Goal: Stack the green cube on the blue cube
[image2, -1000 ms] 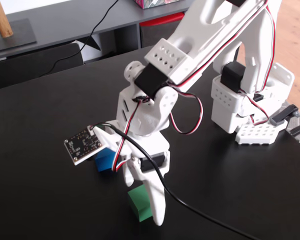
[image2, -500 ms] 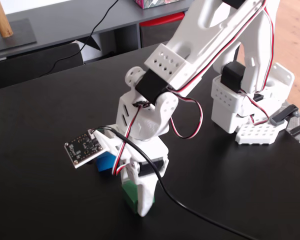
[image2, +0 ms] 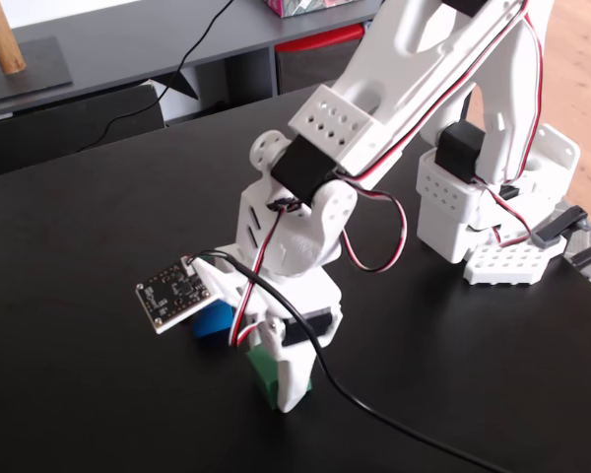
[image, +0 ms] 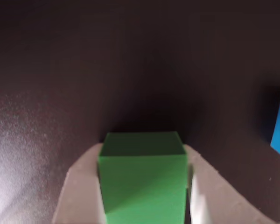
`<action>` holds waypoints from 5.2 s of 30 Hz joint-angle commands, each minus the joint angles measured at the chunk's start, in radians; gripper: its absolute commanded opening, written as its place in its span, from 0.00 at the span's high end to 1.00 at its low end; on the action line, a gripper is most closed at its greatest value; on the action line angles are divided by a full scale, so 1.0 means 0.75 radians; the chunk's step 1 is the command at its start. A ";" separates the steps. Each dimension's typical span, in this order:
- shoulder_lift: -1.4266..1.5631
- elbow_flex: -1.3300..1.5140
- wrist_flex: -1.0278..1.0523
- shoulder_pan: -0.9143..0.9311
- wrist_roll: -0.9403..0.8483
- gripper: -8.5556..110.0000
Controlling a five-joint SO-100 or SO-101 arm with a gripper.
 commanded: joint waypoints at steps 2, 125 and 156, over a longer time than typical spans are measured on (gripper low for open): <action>0.145 -0.080 0.102 -0.020 0.037 0.90; 0.139 -0.352 0.115 0.554 -0.160 0.60; 0.571 -0.650 0.577 0.607 -0.311 0.88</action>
